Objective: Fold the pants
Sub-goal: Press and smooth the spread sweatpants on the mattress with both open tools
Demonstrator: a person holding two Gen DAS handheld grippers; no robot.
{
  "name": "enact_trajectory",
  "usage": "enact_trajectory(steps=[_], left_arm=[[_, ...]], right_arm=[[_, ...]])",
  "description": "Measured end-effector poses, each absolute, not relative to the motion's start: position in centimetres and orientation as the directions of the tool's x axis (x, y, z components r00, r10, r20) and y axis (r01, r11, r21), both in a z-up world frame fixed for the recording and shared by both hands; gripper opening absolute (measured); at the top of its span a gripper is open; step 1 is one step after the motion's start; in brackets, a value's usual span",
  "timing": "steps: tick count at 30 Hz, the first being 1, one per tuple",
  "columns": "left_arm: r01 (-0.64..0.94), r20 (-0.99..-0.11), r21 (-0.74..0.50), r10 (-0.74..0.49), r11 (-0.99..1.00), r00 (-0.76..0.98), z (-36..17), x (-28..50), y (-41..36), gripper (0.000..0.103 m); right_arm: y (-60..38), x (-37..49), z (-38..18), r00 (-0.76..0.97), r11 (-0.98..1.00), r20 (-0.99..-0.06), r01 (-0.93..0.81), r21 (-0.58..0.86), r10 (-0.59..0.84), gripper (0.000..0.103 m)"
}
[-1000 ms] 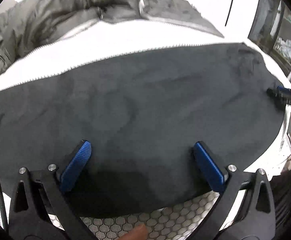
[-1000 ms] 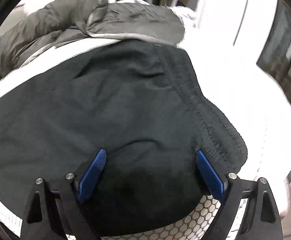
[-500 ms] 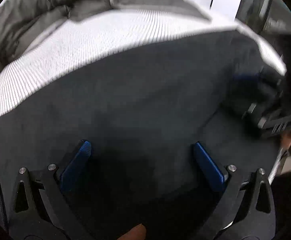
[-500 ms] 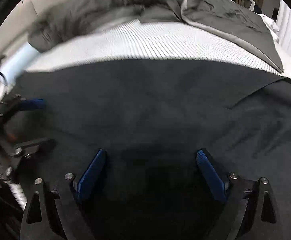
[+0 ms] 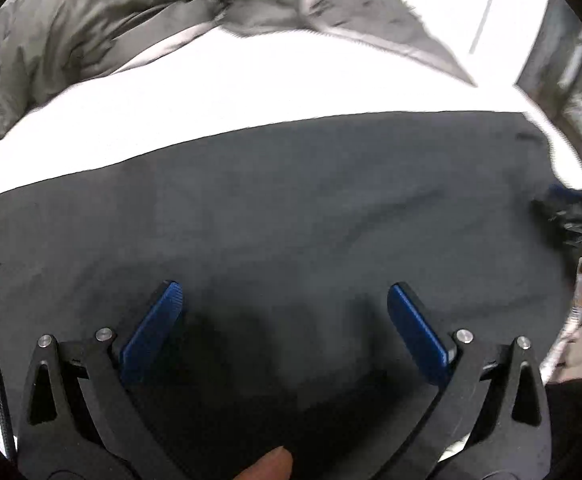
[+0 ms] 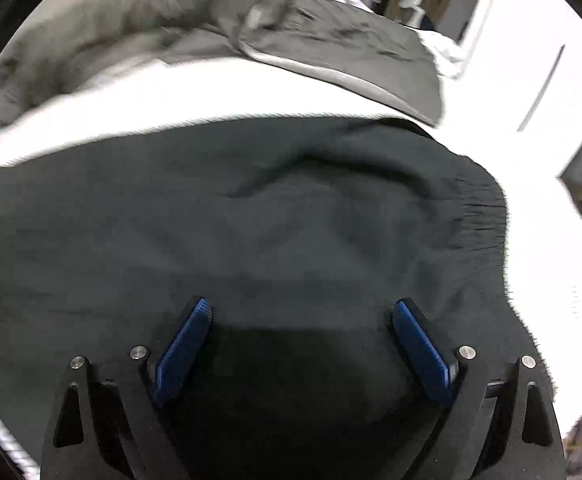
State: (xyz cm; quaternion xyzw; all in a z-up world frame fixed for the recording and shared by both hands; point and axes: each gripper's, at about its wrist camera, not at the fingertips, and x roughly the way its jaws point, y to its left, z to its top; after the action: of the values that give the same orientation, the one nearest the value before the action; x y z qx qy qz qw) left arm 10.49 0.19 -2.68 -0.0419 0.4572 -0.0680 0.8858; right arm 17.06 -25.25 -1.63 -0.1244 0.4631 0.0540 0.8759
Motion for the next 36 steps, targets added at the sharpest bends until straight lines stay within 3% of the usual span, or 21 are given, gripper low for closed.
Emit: enact_trajectory(steps=[3,6,8,11,13,16,18,23,31,34,36], left_arm=[[0.189,-0.775,-0.164,-0.246,0.968,0.582,-1.9,9.4,-2.6,0.102],[0.307,-0.810,-0.115,-0.268,0.945,0.522,-3.1,8.6,-5.9,0.102],[0.327,-0.833,-0.053,-0.223,0.943,0.506,-4.3,7.9,-7.1,0.102],[0.329,-0.830,-0.075,-0.241,0.942,0.503,-4.3,7.4,-6.4,0.102],[0.305,-0.831,-0.089,-0.240,0.948,0.502,-4.3,7.0,-5.4,0.102],[0.265,-0.832,-0.106,-0.232,0.958,0.505,-4.6,7.7,-3.3,0.102],[0.241,-0.834,-0.109,-0.221,0.964,0.505,-4.7,7.8,-2.3,0.102],[0.196,-0.832,-0.110,-0.198,0.974,0.519,-4.3,9.0,-0.8,0.102],[0.325,-0.805,-0.133,-0.293,0.936,0.515,-2.9,8.2,-5.9,0.102],[0.379,-0.828,-0.049,-0.250,0.924,0.501,-3.8,7.3,-7.7,0.102],[0.372,-0.830,-0.063,-0.255,0.926,0.495,-4.1,7.2,-7.3,0.102]], right_arm=[[-22.9,14.4,-0.4,0.565,0.951,-0.813,-0.304,-0.050,0.138,0.094],[-17.6,12.6,-1.3,0.514,0.885,-0.820,-0.465,-0.021,0.250,0.094],[-15.1,11.5,-3.4,0.485,0.840,-0.850,-0.534,-0.099,0.208,0.094],[-17.5,12.2,-4.7,0.501,0.834,-0.855,-0.523,-0.174,0.136,0.094],[-20.5,12.3,-4.1,0.524,0.869,-0.849,-0.449,-0.206,0.070,0.095],[-27.0,15.3,-4.0,0.576,0.914,-0.804,-0.230,-0.334,-0.149,0.092],[-29.8,15.9,-3.4,0.562,0.965,-0.827,-0.208,-0.159,-0.015,0.092],[-27.6,14.2,-3.3,0.592,0.930,-0.801,-0.238,-0.281,-0.090,0.093],[-20.4,12.9,-3.1,0.563,0.885,-0.799,-0.458,-0.089,0.211,0.093],[-18.2,10.0,-4.4,0.528,0.808,-0.829,-0.562,-0.179,0.183,0.093],[-19.2,9.6,-4.6,0.552,0.780,-0.822,-0.571,-0.254,0.136,0.093]])
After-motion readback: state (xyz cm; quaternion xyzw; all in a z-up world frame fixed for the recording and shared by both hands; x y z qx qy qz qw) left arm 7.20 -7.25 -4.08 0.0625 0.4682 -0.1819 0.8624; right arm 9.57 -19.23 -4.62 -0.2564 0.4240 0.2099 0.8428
